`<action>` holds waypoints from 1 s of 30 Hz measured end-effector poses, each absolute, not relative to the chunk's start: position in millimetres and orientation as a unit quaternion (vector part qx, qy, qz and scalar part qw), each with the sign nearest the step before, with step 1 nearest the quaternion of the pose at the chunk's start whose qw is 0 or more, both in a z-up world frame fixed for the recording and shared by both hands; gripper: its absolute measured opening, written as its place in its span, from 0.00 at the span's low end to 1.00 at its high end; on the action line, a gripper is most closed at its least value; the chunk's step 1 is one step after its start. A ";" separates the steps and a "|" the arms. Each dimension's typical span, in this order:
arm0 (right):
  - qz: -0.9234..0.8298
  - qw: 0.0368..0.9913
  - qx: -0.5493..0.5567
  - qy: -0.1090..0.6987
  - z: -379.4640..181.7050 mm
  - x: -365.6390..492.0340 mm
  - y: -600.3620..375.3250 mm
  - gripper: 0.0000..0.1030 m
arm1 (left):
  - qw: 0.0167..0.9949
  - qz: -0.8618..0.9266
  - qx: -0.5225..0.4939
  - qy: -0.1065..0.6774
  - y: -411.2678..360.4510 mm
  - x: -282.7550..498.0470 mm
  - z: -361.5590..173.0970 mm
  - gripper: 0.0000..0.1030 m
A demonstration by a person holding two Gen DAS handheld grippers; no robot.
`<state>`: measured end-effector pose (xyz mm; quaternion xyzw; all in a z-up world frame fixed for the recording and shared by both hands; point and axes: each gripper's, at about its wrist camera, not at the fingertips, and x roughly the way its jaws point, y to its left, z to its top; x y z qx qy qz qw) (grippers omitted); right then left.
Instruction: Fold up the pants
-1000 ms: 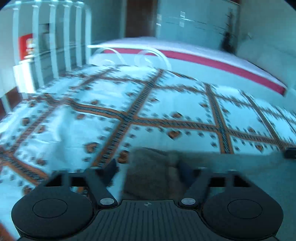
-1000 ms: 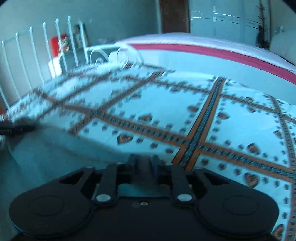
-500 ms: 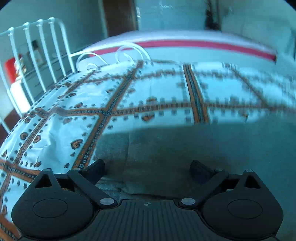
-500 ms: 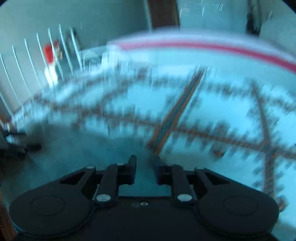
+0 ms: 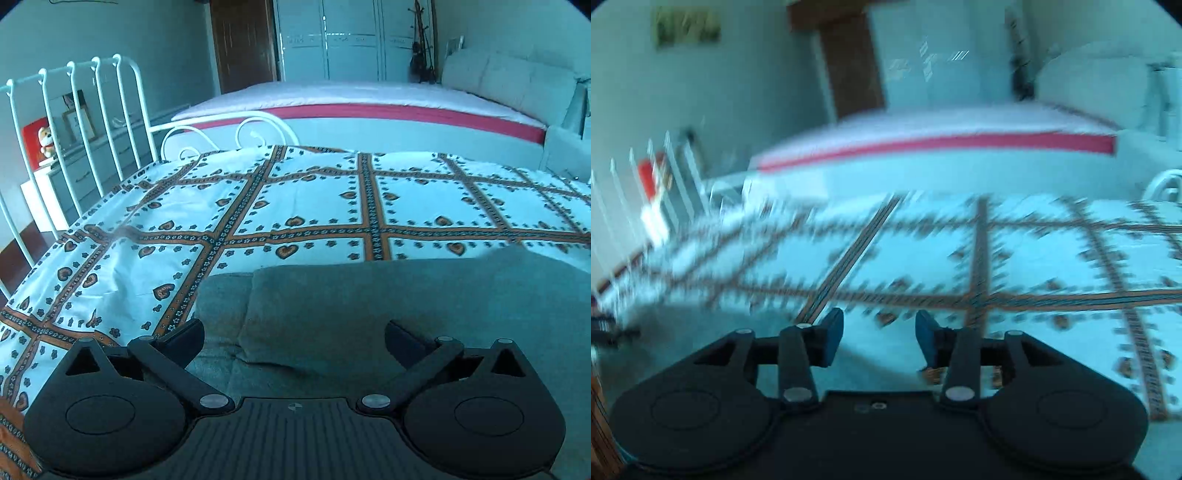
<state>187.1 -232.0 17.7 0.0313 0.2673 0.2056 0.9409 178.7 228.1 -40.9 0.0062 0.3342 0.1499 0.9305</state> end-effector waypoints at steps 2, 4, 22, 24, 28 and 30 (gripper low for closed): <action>0.182 0.949 0.050 0.252 20.7 171.6 -261.2 0.40 | 0.934 0.143 0.007 0.327 221.6 171.4 -35.4 1.00; 0.154 0.955 0.061 0.244 22.8 161.4 -287.8 0.42 | 0.937 0.138 0.011 0.321 216.1 166.1 -30.8 1.00; -0.099 0.891 0.355 0.266 -27.3 88.2 -537.3 0.28 | 0.931 0.096 -0.022 0.350 179.4 178.4 -34.0 1.00; -0.119 0.874 0.378 0.280 -39.5 80.8 -551.2 0.28 | 0.930 0.096 -0.021 0.356 173.8 183.0 -37.2 1.00; -0.131 0.851 0.418 0.289 -52.9 67.1 -570.6 0.28 | 0.927 0.090 -0.002 0.364 161.5 189.3 -41.8 1.00; -0.131 0.840 0.441 0.289 -60.2 63.4 -578.4 0.26 | 0.925 0.089 0.008 0.370 156.4 193.2 -43.8 1.00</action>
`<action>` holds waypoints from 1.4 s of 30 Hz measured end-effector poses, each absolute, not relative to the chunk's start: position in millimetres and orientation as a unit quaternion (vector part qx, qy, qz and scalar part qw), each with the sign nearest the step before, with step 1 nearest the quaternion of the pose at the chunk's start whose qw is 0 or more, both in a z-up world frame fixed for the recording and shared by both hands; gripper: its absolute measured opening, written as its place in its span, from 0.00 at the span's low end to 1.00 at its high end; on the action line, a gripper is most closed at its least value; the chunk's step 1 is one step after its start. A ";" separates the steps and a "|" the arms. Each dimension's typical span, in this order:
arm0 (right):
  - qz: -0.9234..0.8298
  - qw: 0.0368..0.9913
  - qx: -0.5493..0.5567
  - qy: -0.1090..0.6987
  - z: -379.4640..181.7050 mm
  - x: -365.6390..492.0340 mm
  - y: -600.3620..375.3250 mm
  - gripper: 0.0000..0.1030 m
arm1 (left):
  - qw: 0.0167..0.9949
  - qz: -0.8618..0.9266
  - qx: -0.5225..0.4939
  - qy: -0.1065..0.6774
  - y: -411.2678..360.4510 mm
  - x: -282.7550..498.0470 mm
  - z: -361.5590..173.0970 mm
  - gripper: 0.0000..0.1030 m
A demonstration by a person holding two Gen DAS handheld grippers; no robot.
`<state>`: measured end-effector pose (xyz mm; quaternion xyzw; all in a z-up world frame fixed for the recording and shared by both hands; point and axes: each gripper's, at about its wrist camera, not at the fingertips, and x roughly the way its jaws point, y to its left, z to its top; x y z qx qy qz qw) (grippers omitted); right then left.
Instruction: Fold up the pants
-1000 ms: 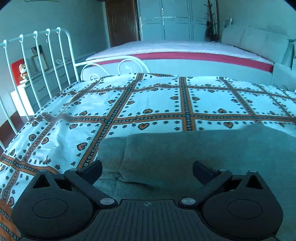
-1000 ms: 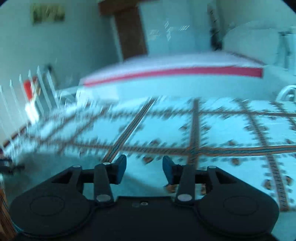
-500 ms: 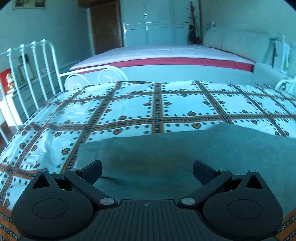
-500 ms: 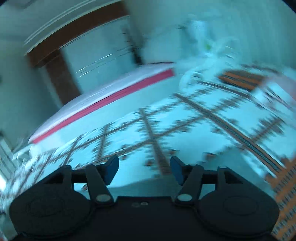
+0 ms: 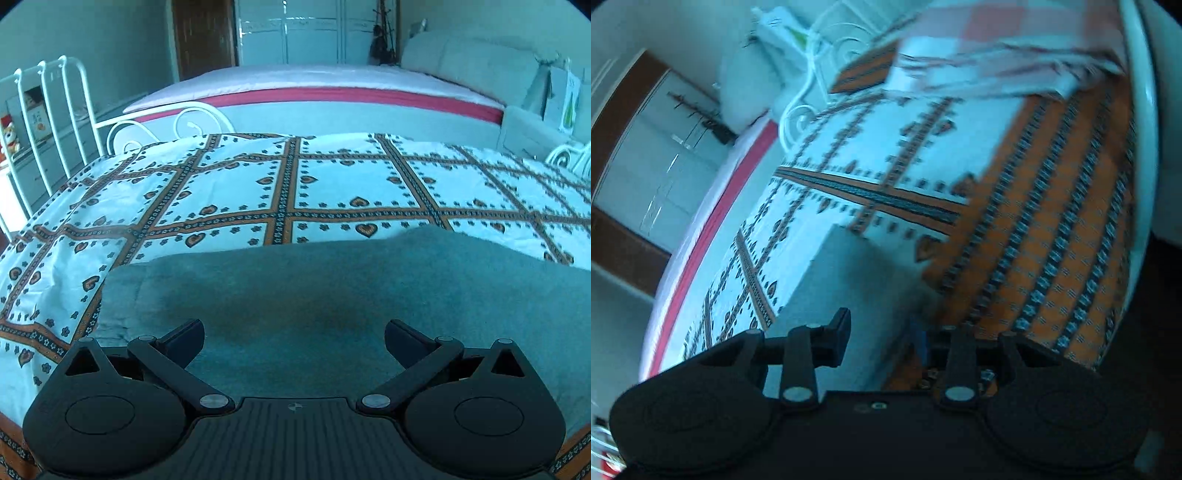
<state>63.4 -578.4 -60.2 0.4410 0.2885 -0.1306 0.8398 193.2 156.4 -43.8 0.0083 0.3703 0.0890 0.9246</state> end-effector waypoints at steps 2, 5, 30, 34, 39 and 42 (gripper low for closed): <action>-0.115 0.836 0.459 0.277 -63.7 63.8 -582.9 0.24 | 0.923 0.088 0.013 0.375 153.1 196.2 -45.3 1.00; -0.114 0.828 0.459 0.301 -71.0 72.0 -583.0 0.23 | 0.920 0.089 0.016 0.382 149.7 200.3 -47.4 1.00; -0.088 0.819 0.465 0.325 -82.7 78.9 -578.2 0.03 | 0.919 0.081 -0.013 0.385 154.7 183.1 -45.4 1.00; -0.051 0.865 0.426 0.259 -52.7 69.4 -569.8 0.02 | 0.927 0.055 -0.009 0.371 125.8 167.0 -48.3 1.00; -0.096 0.849 0.377 0.359 -76.6 86.0 -567.9 0.04 | 0.918 0.061 0.010 0.391 94.9 145.2 -94.1 1.00; -0.081 0.840 0.432 0.316 -75.2 73.8 -580.1 0.19 | 0.923 0.096 -0.009 0.372 79.6 135.9 -85.2 1.00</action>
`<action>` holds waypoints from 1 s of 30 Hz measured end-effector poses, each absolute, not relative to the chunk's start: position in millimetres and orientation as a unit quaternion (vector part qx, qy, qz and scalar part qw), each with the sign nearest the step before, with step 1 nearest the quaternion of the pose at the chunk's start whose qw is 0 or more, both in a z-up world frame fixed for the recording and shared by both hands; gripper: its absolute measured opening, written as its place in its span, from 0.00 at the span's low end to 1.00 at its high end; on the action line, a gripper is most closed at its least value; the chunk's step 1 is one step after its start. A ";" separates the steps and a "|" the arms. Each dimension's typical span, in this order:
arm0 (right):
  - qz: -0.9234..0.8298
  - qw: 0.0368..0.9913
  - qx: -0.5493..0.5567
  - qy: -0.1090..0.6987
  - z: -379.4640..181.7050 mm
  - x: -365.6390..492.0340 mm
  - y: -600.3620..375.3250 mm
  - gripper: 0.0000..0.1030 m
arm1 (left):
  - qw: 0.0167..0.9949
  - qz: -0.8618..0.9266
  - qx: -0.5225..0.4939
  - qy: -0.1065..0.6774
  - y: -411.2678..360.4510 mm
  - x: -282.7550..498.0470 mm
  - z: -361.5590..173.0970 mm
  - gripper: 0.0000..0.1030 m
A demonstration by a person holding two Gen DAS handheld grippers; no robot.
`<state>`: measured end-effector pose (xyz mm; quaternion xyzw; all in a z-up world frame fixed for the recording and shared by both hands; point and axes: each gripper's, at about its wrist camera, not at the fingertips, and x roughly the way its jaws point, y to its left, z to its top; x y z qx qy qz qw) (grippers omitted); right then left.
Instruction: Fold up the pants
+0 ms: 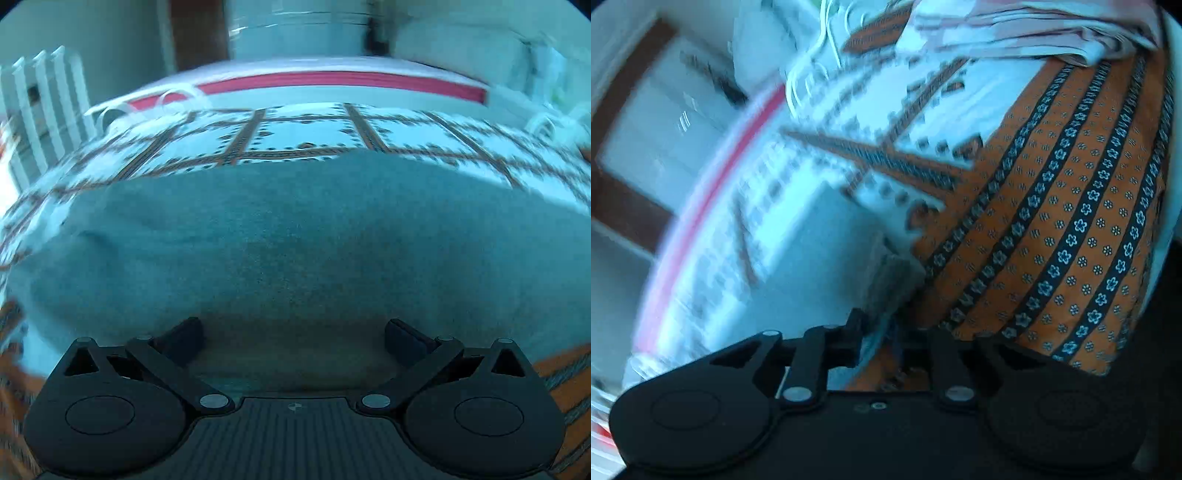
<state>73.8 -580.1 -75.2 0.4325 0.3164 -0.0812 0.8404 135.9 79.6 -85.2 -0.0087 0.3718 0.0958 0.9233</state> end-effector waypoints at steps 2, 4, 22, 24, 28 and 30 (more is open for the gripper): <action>-0.091 0.848 0.428 0.298 -65.1 62.9 -580.4 0.22 | 0.932 0.086 -0.048 0.348 62.3 132.7 -75.5 1.00; -0.090 0.854 0.421 0.292 -60.7 61.5 -579.4 0.22 | 0.935 0.085 -0.069 0.338 35.0 135.3 -74.1 1.00; -0.076 0.827 0.458 0.317 -78.1 62.0 -578.6 0.22 | 0.917 0.010 -0.017 0.397 -193.2 163.5 -85.4 1.00; -0.070 0.826 0.460 0.319 -78.5 63.3 -577.0 0.22 | 0.917 0.003 -0.019 0.397 -197.6 162.6 -84.8 1.00; -0.083 0.825 0.453 0.327 -79.1 65.7 -572.9 0.20 | 0.919 -0.002 0.017 0.395 -211.7 160.9 -93.0 1.00; -0.084 0.822 0.461 0.324 -79.0 65.8 -573.1 0.20 | 0.920 -0.002 0.007 0.393 -210.0 160.4 -92.4 1.00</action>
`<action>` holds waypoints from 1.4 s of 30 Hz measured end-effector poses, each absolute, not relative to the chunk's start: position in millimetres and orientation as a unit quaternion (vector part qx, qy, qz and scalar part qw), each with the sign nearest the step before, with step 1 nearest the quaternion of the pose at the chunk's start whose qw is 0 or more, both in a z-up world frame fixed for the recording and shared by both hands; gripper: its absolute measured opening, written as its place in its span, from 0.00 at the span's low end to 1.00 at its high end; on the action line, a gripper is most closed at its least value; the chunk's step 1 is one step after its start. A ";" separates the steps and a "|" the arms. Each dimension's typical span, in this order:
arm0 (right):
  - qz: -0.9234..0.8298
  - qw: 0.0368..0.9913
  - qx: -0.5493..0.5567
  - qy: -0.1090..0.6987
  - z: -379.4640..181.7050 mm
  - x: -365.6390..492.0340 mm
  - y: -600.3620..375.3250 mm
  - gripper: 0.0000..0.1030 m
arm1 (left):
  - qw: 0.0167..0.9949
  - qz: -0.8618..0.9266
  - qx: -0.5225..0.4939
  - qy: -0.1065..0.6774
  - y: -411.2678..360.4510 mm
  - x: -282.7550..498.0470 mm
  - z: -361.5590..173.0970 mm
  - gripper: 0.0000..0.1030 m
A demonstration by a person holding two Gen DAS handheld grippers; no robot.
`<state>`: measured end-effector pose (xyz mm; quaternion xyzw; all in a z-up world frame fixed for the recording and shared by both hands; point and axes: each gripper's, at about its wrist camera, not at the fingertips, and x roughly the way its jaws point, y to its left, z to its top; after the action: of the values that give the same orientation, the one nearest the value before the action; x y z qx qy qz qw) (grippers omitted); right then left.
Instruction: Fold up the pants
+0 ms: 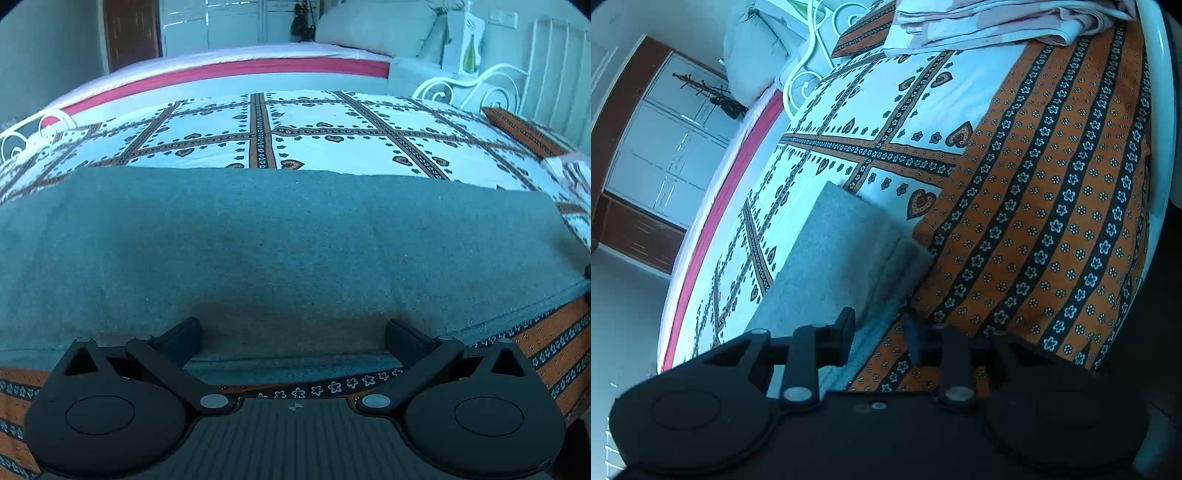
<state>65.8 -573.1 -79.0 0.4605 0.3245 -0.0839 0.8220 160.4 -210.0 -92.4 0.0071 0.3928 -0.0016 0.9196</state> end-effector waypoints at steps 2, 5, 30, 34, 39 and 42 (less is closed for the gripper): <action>-0.085 0.819 0.468 0.321 -79.6 66.5 -573.0 0.22 | 0.921 0.000 0.003 0.390 -209.6 158.4 -89.7 1.00; -0.093 0.824 0.457 0.322 -79.0 72.6 -570.6 0.22 | 0.924 -0.002 -0.008 0.383 -212.5 154.3 -87.5 1.00; 0.130 0.948 0.130 0.260 29.9 127.5 -293.4 0.02 | 0.928 0.169 -0.064 0.325 189.4 116.9 -27.7 1.00; 0.247 0.918 0.014 0.310 4.3 128.7 -183.4 0.19 | 0.919 0.176 -0.095 0.341 210.8 99.4 -39.7 1.00; 0.311 0.890 0.023 0.333 -4.5 120.7 -152.0 0.23 | 0.919 0.157 -0.112 0.344 219.1 87.3 -42.6 1.00; 0.272 0.906 0.048 0.322 1.6 125.0 -169.8 0.25 | 0.927 0.106 -0.112 0.341 205.5 91.4 -42.6 1.00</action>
<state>125.0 -169.8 1.6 0.0477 0.3218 0.2716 0.9058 91.5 205.5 -42.6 -0.1123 0.3411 0.1062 0.9272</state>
